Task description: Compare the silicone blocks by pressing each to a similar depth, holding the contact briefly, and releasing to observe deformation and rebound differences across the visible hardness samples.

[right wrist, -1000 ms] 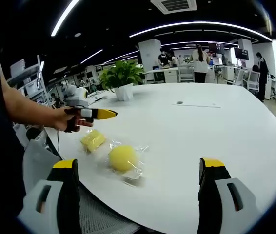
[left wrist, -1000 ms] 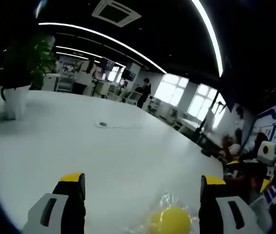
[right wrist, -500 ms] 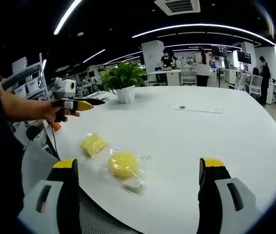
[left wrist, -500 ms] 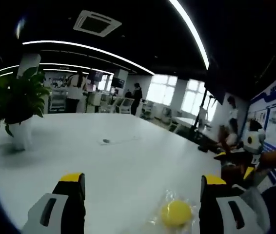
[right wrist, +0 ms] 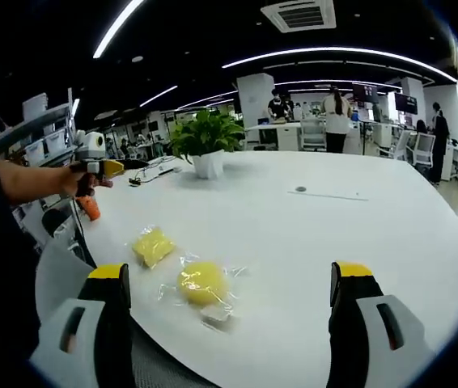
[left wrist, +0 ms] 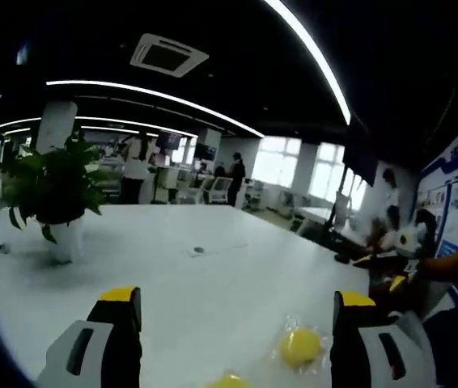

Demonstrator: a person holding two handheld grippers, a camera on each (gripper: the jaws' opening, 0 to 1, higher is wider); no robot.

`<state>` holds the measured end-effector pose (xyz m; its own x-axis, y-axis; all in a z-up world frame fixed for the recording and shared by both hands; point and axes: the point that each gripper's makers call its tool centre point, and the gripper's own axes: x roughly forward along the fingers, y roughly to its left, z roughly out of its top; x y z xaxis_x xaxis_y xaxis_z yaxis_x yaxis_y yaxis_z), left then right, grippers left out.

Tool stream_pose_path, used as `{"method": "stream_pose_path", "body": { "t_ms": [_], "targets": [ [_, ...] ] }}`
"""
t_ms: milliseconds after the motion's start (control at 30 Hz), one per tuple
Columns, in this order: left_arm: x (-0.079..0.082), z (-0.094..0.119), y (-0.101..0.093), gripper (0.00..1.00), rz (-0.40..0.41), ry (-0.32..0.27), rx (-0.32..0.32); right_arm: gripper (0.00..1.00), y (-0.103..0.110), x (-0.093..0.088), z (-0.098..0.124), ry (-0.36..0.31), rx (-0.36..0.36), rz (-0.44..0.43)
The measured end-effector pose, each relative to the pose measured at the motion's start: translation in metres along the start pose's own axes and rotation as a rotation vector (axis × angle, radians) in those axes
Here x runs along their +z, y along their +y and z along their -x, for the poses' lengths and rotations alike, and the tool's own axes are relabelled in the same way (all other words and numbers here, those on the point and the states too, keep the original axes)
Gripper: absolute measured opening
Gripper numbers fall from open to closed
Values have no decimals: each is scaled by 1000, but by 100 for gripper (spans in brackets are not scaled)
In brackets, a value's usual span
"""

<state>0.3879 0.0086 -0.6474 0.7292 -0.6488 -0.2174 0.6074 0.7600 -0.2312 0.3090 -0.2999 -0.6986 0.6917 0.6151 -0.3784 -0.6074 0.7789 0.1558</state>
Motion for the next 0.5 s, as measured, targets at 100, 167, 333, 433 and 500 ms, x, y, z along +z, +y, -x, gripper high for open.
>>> {"method": "stream_pose_path", "body": {
  "t_ms": [100, 167, 333, 433, 500],
  "targets": [
    [-2, 10, 0, 100, -8, 6, 11, 96, -2, -1, 0, 3, -7, -1],
    [-4, 18, 0, 100, -2, 3, 22, 96, -3, -2, 0, 3, -7, 2],
    [-18, 42, 3, 100, -13, 19, 68, 96, -2, -2, -5, -13, 1, 16],
    [-26, 59, 7, 100, 14, 17, 85, 96, 5, -2, -8, -22, 20, 29],
    [-35, 69, 11, 100, 1, 29, 99, 96, 10, -1, -9, -35, 26, 36]
  ]
}}
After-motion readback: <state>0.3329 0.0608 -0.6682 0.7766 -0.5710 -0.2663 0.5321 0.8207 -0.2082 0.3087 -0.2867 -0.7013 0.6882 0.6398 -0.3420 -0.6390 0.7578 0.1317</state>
